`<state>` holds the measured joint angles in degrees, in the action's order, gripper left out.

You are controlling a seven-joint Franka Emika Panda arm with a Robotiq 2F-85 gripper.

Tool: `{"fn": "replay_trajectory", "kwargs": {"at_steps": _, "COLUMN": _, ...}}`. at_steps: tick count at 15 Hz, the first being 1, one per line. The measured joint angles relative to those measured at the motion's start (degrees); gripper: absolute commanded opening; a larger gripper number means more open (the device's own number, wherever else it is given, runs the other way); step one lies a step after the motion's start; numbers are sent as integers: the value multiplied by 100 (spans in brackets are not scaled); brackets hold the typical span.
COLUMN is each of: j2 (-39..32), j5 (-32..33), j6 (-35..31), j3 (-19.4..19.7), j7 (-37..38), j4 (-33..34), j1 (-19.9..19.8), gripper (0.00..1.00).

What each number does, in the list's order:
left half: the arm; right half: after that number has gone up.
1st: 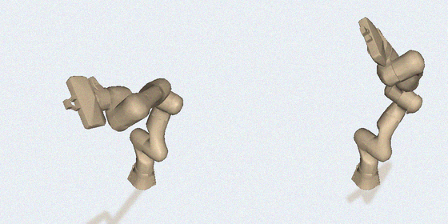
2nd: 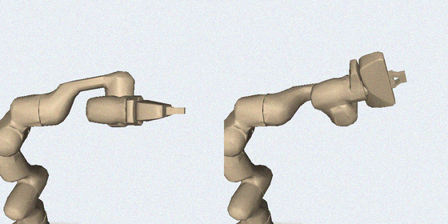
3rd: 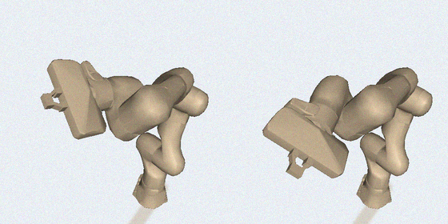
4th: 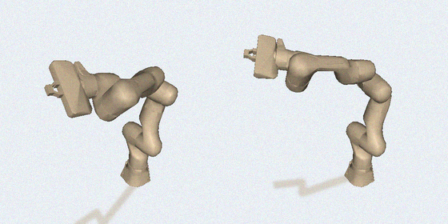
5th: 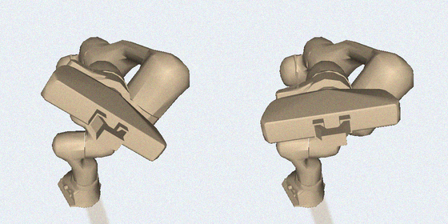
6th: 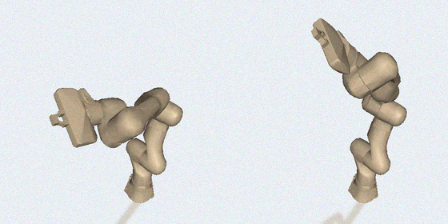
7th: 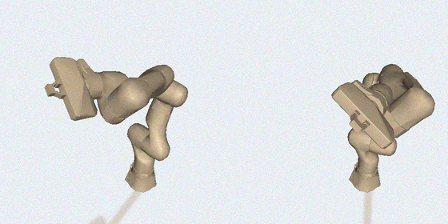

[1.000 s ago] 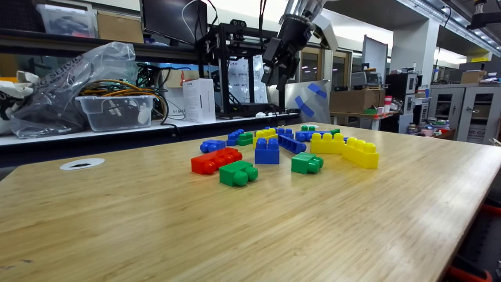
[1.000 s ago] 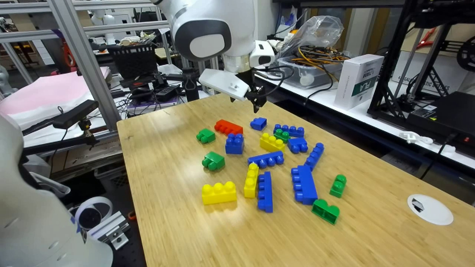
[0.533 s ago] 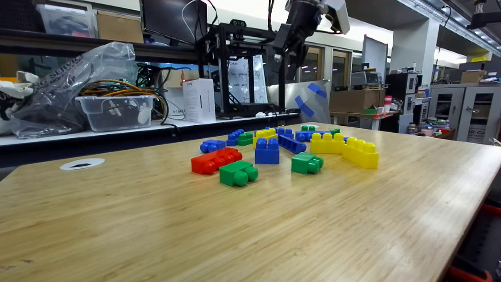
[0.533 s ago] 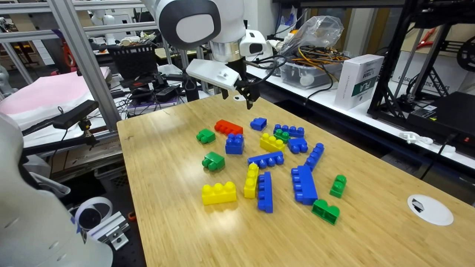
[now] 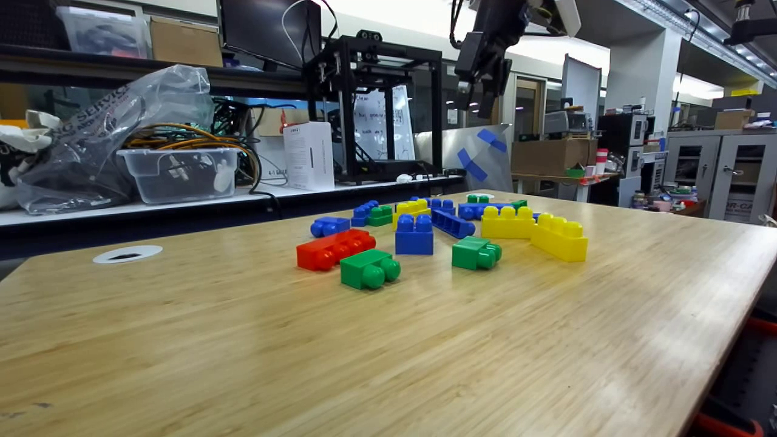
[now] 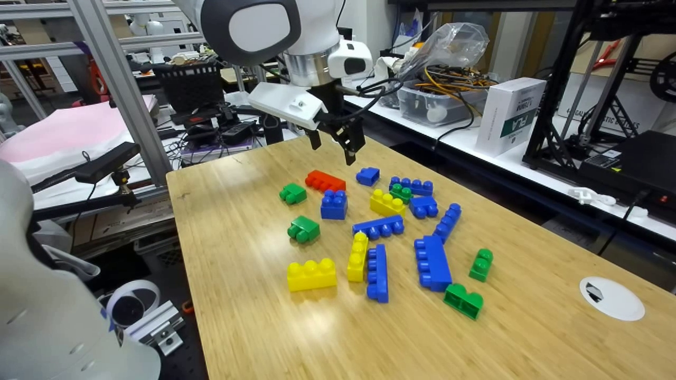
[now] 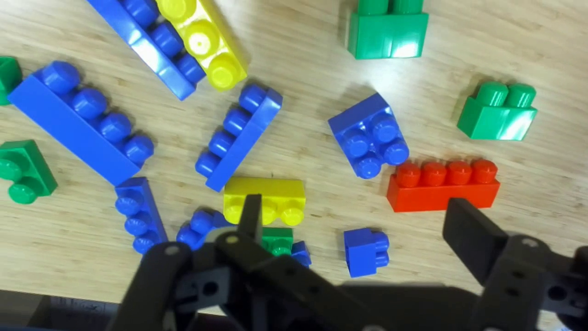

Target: Flip the upside down blue block on the table.

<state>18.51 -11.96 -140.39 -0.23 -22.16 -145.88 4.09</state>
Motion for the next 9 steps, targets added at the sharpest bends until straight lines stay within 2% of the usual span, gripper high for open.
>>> {"fn": "replay_trajectory", "kwargs": {"at_steps": 9, "j2": 698, "j5": 387, "j6": 360, "j3": 4, "j7": 313, "j4": -447, "j1": 0, "gripper": 100}}
